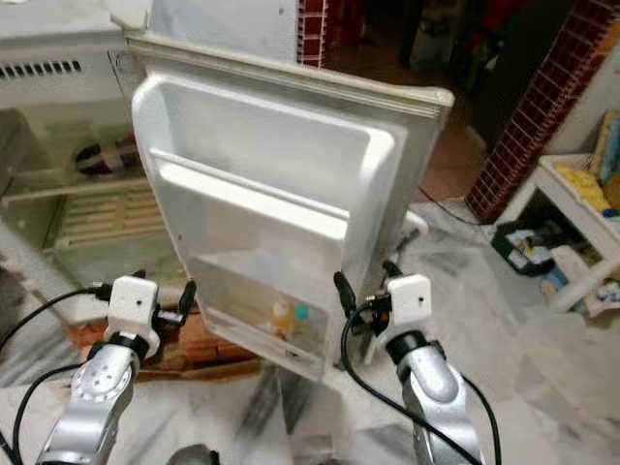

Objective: Restocking fridge

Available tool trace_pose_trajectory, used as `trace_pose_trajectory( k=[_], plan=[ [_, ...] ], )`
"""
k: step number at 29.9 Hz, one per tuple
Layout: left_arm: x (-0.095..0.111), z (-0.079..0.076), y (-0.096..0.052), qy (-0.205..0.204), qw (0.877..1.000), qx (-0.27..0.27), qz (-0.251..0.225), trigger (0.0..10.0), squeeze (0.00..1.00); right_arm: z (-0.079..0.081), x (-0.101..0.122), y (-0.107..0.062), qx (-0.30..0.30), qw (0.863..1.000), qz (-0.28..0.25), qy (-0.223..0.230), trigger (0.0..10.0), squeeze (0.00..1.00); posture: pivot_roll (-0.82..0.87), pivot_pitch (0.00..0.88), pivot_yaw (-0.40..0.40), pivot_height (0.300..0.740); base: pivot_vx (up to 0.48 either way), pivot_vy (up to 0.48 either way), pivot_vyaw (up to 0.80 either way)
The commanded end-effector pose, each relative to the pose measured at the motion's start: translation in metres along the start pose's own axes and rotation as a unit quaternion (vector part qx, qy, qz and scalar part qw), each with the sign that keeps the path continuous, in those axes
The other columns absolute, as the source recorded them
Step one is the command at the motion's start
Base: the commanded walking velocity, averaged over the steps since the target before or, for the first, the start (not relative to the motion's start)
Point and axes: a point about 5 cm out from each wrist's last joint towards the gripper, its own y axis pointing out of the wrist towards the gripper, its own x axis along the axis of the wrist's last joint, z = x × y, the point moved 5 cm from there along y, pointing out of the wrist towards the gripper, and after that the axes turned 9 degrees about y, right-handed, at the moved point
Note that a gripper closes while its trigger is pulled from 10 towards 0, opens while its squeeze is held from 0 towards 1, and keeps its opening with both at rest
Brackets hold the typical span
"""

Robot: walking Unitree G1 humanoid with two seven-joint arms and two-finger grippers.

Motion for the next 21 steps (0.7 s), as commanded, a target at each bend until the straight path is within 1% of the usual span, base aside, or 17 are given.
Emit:
trace_pose_trajectory(
  k=[1,3,5,7,10,11,12,14,15,16,17,18,19,21],
  plan=[
    [0.003,-0.002,0.002,0.007,1.0,-0.003,-0.004,10.0,0.0,-0.006,0.003,0.0,-0.006,1.0,-0.005,-0.003,10.0,0.0,0.07,0.0,-0.028,0.74,-0.277,-0.337,0.0],
    [0.007,-0.002,0.004,0.027,0.999,-0.013,-0.013,10.0,0.0,-0.007,0.007,0.003,-0.007,1.0,-0.01,-0.005,10.0,0.0,0.07,0.0,-0.027,0.74,-0.264,-0.338,0.0],
    [0.006,0.002,0.004,0.031,0.999,-0.014,-0.012,10.0,0.0,-0.006,0.01,0.006,-0.007,1.0,-0.015,-0.005,10.0,0.0,0.07,0.0,-0.027,0.74,-0.246,-0.33,0.0],
    [0.004,0.006,0.004,0.038,0.999,-0.015,-0.009,10.0,0.0,-0.007,0.011,0.008,-0.013,1.0,-0.018,-0.001,10.0,0.0,0.07,0.0,-0.03,0.74,0.0,-0.319,0.0],
    [-0.002,0.011,0.003,0.051,0.999,-0.017,-0.002,10.0,0.0,-0.011,0.012,0.011,-0.028,0.999,-0.022,0.004,10.0,0.0,0.07,0.0,-0.051,0.74,0.0,0.0,0.0],
    [-0.005,0.014,0.004,0.048,0.999,-0.017,0.0,10.0,0.0,-0.015,0.013,0.012,-0.041,0.999,-0.025,0.01,10.0,0.0,0.07,0.0,-0.051,0.74,0.0,0.0,0.0],
    [-0.008,0.018,0.005,0.033,0.999,-0.02,0.002,10.0,0.0,-0.025,0.015,0.013,-0.071,0.997,-0.029,0.021,10.0,0.0,0.07,0.0,-0.064,0.74,0.0,0.0,0.0],
    [-0.012,0.018,0.006,0.007,0.999,-0.034,0.007,10.0,0.0,-0.032,0.015,0.014,-0.089,0.995,-0.034,0.034,10.0,0.0,0.07,0.0,-0.06,0.74,0.0,0.0,0.0],
    [-0.016,0.024,0.007,-0.001,1.0,-0.025,0.015,10.0,0.0,-0.034,0.014,0.016,-0.09,0.995,-0.033,0.04,10.0,0.0,0.06,0.0,-0.052,0.74,0.0,0.0,0.0],
    [-0.017,0.026,0.008,-0.002,1.0,-0.02,0.017,10.0,0.0,-0.033,0.013,0.017,-0.089,0.995,-0.032,0.041,10.0,0.0,0.05,0.0,-0.05,0.74,0.0,0.0,0.0],
    [-0.015,0.026,0.01,-0.015,1.0,-0.02,0.015,10.0,0.0,-0.034,0.013,0.019,-0.088,0.995,-0.031,0.043,10.0,0.0,0.05,0.0,-0.045,0.74,0.0,0.0,0.0],
    [-0.012,0.026,0.01,-0.014,1.0,-0.02,0.01,10.0,0.0,-0.033,0.015,0.02,-0.086,0.995,-0.035,0.046,10.0,0.0,0.04,0.0,-0.028,0.74,0.0,0.0,0.0],
    [-0.012,0.026,0.01,-0.014,1.0,-0.02,0.01,10.0,0.0,-0.033,0.015,0.02,-0.086,0.995,-0.035,0.046,10.0,0.0,0.04,0.0,-0.028,0.74,0.0,0.0,0.0],
    [-0.002,0.026,0.012,-0.029,1.0,-0.005,-0.005,10.0,0.0,-0.031,0.024,0.026,-0.078,0.995,-0.047,0.028,10.0,0.0,0.03,0.0,-0.013,0.74,0.0,0.0,0.0]
  ],
)
